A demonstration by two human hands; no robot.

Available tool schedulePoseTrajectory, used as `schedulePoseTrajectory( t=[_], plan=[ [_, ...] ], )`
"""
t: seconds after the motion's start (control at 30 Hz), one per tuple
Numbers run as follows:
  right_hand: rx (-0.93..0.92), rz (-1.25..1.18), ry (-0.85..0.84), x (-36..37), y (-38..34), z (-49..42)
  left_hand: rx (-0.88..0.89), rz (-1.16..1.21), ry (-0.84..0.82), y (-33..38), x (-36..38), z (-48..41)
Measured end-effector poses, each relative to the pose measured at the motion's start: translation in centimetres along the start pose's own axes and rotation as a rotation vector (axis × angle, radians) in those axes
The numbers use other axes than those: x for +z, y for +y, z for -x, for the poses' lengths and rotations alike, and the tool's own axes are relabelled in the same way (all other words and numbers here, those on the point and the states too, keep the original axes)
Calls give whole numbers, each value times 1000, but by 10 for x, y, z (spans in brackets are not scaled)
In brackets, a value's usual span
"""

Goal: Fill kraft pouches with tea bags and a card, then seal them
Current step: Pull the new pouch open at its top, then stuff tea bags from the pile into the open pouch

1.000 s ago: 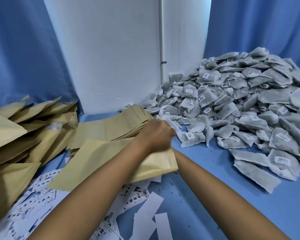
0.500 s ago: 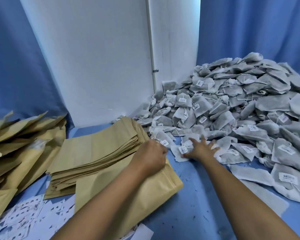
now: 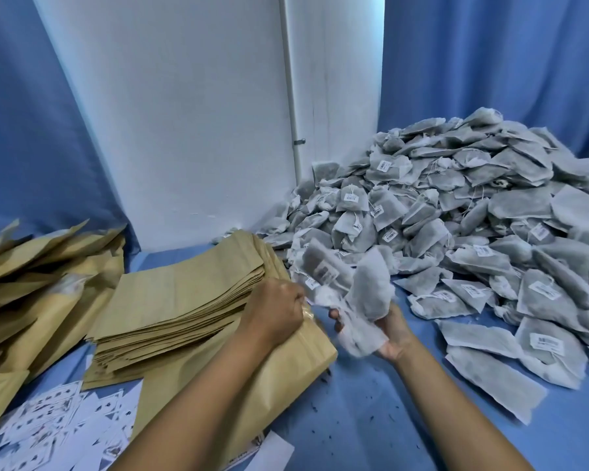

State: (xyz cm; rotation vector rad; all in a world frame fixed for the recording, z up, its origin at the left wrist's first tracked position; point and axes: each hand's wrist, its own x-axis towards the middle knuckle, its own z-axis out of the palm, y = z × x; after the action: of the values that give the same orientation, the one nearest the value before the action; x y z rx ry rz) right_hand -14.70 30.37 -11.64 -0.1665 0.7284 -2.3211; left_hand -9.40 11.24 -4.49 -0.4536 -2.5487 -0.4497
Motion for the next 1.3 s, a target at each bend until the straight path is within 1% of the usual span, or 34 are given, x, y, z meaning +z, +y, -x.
schedulePoseTrajectory(
  t=[0.03,0.1,0.2,0.23,0.27,0.33,0.37,0.4,0.43,0.47,0.5,0.57,0.6,0.63,0.7,0.8,0.83,0.87,0.9,0.93,0.97,1.0,1.03,1.07,1.1,1.13,1.17,1.23,1.3],
  plan=[
    [42,102,-9,2,7,3,13,20,47,0,-3,1],
    [146,361,36,9,15,4,58,50,112,1,-10,6],
    [249,576,140,23,14,1,119,74,159,0,-22,16],
    [284,667,141,30,15,0,137,77,165,0,-24,19],
    [316,810,120,43,17,-1,160,79,164,3,-26,21],
    [304,1231,29,66,25,-7,224,84,133,12,-23,23],
    [243,1462,38,76,28,-12,253,93,120,19,-21,23],
    [176,1569,78,84,34,-14,266,114,123,24,-20,22],
    [139,1629,84,93,38,-14,260,140,145,27,-21,21],
    [127,1579,57,96,39,-13,243,158,181,26,-24,19],
    [113,1460,5,101,38,-12,223,166,211,21,-30,17],
    [166,1118,-194,96,25,-1,181,157,263,6,-42,16],
    [204,1010,-251,95,16,3,157,152,284,-1,-47,16],
    [219,1025,-254,96,10,5,138,152,296,-5,-49,18],
    [282,1205,-239,97,9,0,145,168,292,-1,-48,18],
    [383,1514,-119,99,28,-10,217,156,216,18,-34,13],
    [392,1533,-64,98,32,-12,228,113,193,21,-29,11],
    [404,1470,-37,96,32,-12,229,70,174,20,-25,9],
    [369,1350,-93,93,26,-12,217,44,167,16,-23,8],
    [246,1189,-158,86,18,-12,188,38,178,8,-21,7],
    [87,979,-140,76,6,-17,138,45,196,-2,-20,7],
    [-75,860,-55,65,-8,-24,79,54,212,-11,-19,6],
    [-220,868,80,51,-19,-34,28,57,214,-18,-19,4],
    [-331,988,233,36,-26,-47,1,53,208,-22,-18,1],
    [-376,1141,373,23,-29,-60,-2,42,198,-24,-17,-1],
    [-358,1249,471,10,-29,-77,6,32,182,-25,-15,-3],
    [-303,1313,536,-1,-29,-94,17,24,167,-27,-14,-5],
    [-215,1393,621,-20,-25,-123,22,6,136,-33,-9,-8],
    [-195,1448,683,-35,-25,-148,4,-35,89,-42,-5,-14]
  ],
)
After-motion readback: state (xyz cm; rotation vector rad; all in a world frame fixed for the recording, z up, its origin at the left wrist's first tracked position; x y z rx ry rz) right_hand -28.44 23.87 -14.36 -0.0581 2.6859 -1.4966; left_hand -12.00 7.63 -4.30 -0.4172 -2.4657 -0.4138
